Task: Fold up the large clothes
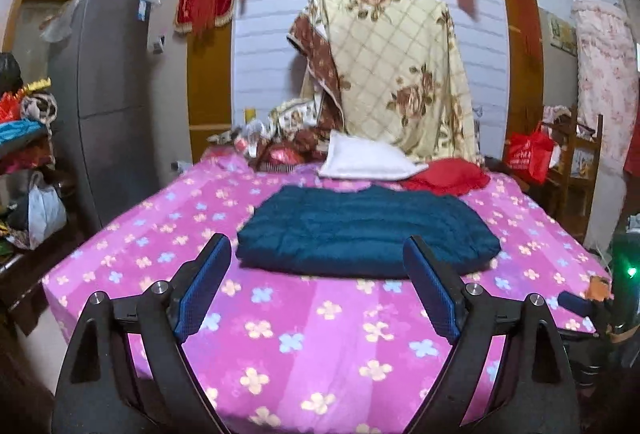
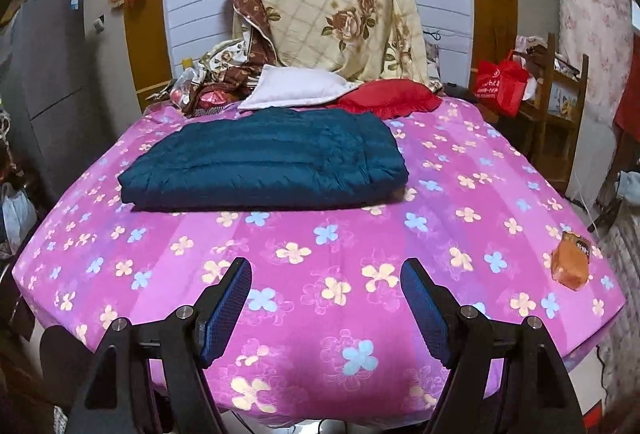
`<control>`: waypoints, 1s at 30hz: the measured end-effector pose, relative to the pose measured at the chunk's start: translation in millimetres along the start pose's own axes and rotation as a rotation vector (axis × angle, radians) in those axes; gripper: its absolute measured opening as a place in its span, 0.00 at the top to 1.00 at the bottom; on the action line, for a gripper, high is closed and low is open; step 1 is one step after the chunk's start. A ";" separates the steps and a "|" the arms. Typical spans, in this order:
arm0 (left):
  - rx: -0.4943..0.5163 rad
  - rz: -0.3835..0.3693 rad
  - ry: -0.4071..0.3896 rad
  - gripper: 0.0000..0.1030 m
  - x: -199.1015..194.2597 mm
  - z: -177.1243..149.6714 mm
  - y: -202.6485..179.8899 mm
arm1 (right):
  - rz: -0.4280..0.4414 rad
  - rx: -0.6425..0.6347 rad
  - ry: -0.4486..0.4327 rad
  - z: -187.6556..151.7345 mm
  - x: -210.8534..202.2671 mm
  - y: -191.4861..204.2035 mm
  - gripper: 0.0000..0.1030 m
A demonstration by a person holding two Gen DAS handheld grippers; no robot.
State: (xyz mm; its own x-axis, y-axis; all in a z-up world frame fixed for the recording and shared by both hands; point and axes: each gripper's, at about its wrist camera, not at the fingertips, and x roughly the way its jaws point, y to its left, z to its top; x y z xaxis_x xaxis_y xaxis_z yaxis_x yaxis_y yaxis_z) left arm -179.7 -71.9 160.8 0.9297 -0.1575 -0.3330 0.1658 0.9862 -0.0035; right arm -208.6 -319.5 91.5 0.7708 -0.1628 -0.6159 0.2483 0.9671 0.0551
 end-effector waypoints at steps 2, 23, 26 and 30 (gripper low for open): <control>0.006 -0.006 0.030 0.15 5.0 -2.8 -3.3 | -0.002 -0.007 0.006 0.3 -0.5 2.2 0.27; 0.005 -0.028 0.219 0.15 37.0 -25.8 -16.5 | -0.026 -0.013 0.089 -12.8 19.6 12.2 0.27; 0.015 -0.027 0.255 0.15 44.5 -30.6 -18.8 | -0.044 -0.030 0.086 -14.1 20.2 16.7 0.27; 0.013 -0.034 0.297 0.15 53.1 -37.7 -20.2 | -0.059 -0.061 0.087 -16.6 22.9 23.0 0.27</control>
State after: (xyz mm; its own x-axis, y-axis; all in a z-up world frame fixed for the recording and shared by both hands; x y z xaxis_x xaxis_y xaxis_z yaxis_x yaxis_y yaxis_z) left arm -146.0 -98.2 107.7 0.7869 -0.1666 -0.5942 0.2016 0.9794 -0.0078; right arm -195.0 -297.7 65.6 0.7018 -0.2045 -0.6824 0.2533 0.9670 -0.0293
